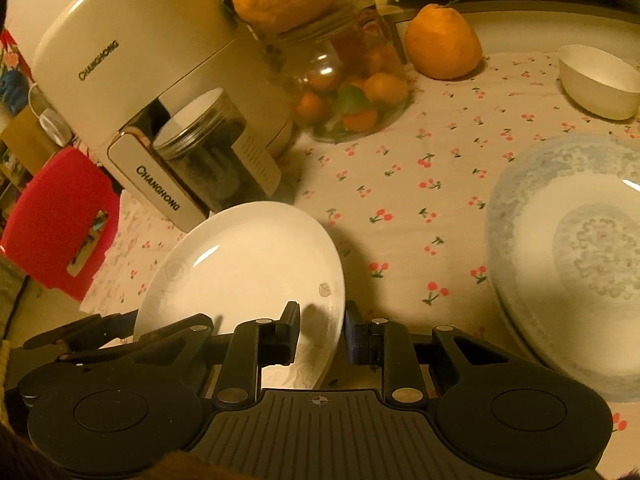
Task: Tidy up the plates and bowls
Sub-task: 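Close the right gripper on the white plate rim while the left gripper closes on it too, then lift the white plate with both grippers and carry it over the blue-patterned stack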
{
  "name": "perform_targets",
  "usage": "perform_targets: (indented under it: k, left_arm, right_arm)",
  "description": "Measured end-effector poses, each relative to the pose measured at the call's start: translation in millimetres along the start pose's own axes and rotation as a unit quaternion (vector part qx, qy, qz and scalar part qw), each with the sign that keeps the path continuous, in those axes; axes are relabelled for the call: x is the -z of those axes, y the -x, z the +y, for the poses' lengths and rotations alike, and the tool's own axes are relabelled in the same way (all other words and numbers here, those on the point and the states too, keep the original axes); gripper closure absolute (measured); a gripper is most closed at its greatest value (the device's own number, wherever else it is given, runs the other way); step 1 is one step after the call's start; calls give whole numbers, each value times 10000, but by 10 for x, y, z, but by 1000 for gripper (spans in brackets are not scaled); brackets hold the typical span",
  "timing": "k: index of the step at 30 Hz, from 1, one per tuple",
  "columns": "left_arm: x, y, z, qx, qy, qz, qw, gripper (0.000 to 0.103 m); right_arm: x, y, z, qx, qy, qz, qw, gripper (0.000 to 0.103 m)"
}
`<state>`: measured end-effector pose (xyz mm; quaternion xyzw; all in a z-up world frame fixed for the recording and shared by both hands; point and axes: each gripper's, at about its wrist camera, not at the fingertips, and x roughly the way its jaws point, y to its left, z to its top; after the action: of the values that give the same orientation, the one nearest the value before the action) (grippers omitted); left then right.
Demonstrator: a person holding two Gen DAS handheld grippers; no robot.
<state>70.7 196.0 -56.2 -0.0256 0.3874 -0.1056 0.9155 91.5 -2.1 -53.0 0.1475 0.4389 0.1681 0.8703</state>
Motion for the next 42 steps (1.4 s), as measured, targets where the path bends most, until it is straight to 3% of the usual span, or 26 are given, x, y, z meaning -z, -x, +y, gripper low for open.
perform_targets:
  k: [42]
  left_arm:
    - [-339, -234, -1094, 712, -271, -113, 9970, 45]
  right_arm:
    - [-298, 817, -987, 349, -639, -542, 9959, 80]
